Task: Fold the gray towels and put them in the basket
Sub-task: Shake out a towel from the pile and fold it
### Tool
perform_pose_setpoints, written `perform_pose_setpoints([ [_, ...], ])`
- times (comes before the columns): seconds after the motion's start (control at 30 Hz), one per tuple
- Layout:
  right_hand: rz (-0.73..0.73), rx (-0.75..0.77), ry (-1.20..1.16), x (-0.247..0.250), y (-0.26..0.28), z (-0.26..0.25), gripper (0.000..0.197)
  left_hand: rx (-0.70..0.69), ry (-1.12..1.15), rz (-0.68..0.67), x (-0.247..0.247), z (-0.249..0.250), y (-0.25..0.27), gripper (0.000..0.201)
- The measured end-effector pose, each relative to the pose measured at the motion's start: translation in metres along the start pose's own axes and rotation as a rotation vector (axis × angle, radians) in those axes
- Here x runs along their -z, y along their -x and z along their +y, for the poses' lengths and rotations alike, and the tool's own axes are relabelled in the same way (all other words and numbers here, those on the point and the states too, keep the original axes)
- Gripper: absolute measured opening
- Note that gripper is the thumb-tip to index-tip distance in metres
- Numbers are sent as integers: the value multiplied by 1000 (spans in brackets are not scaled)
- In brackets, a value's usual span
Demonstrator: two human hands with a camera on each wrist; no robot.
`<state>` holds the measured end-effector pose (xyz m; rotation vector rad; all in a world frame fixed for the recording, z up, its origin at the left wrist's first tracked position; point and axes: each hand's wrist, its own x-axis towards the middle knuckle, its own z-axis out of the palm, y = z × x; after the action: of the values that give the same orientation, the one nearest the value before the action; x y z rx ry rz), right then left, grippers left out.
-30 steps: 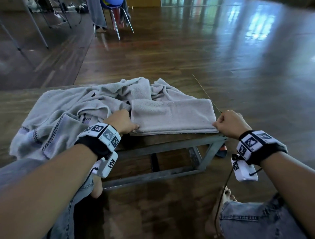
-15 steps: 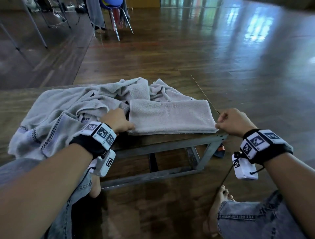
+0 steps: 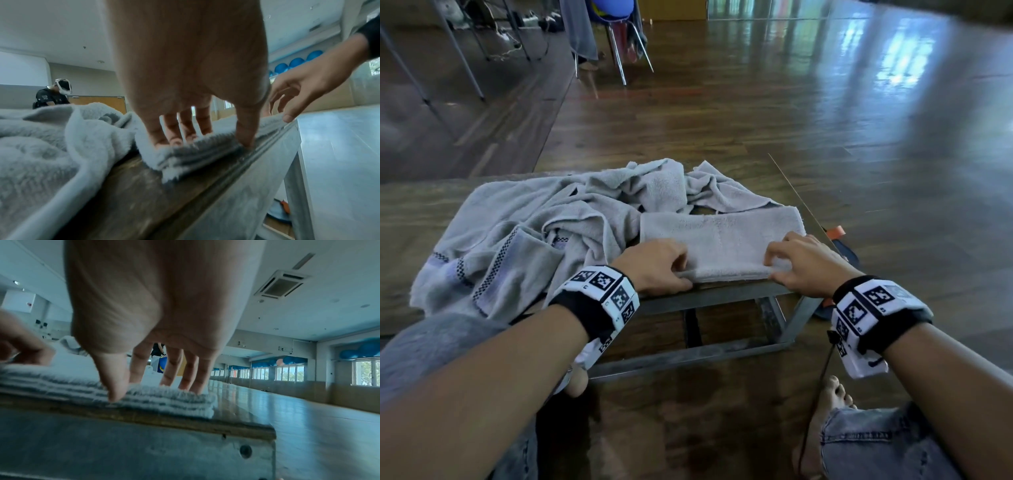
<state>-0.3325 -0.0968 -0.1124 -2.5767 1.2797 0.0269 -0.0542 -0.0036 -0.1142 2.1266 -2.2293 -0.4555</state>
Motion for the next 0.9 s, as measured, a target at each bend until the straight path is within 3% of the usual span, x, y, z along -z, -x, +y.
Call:
perform_pose_setpoints([
  [0.07, -41, -7, 1, 4, 0, -5, 15, 20, -4, -33, 0, 1, 3, 36],
  [0.17, 76, -47, 4, 2, -6, -17, 34, -5, 12, 163, -7, 6, 2, 33],
  [0.27, 216, 29, -83, -10, -19, -37, 21, -81, -16, 305, -20, 15, -7, 31],
  [0.43, 91, 178, -80, -40, -42, -61, 56, 7, -3, 162, -47, 21, -21, 63],
  [0.6, -77, 113, 1, -57, -51, -50, 62, 53, -33, 120, -56, 16, -25, 73],
  [0.9, -17, 6, 4, -57, -46, -30, 85, 92, -78, 167, -56, -2, -16, 89],
])
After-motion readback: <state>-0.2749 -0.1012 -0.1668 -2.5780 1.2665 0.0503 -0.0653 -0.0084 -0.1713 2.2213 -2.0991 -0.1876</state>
